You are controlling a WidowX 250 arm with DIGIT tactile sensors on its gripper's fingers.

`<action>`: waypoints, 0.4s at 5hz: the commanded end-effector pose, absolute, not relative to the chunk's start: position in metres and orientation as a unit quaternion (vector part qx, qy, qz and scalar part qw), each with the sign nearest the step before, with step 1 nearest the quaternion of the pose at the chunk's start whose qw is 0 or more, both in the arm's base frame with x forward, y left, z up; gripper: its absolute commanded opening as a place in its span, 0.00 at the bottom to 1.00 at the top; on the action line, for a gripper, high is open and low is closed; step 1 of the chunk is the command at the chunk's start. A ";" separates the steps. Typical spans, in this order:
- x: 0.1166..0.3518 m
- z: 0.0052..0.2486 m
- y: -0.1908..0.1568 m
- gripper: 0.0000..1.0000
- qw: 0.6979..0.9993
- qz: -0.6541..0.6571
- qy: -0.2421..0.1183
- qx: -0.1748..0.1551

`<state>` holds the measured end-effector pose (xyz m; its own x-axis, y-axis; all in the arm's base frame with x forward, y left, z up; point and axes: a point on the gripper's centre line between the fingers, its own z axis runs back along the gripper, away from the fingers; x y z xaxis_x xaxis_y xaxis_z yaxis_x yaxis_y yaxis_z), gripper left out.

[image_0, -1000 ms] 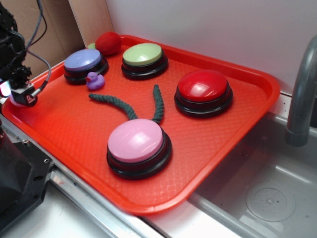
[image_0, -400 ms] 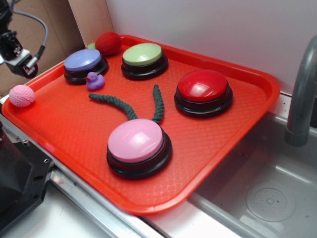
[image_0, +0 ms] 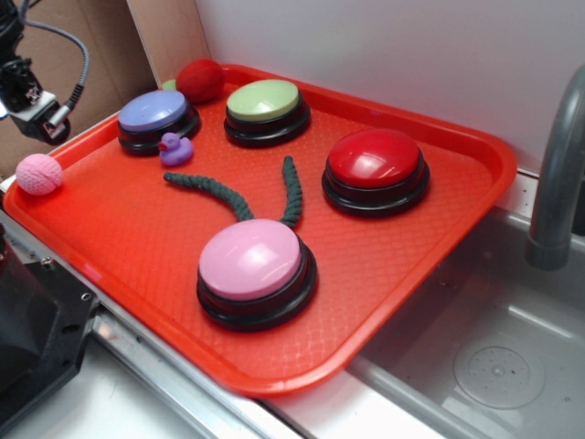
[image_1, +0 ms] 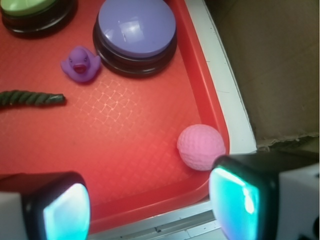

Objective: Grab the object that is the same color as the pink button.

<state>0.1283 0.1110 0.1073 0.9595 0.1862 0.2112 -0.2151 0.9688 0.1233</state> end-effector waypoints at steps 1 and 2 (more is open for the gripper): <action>0.120 0.081 0.161 1.00 0.981 0.143 -0.097 0.091; 0.119 0.064 0.174 1.00 0.981 0.150 -0.069 0.100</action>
<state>0.1284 0.1648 0.0607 0.9534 0.2752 0.1235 -0.2920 0.9448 0.1486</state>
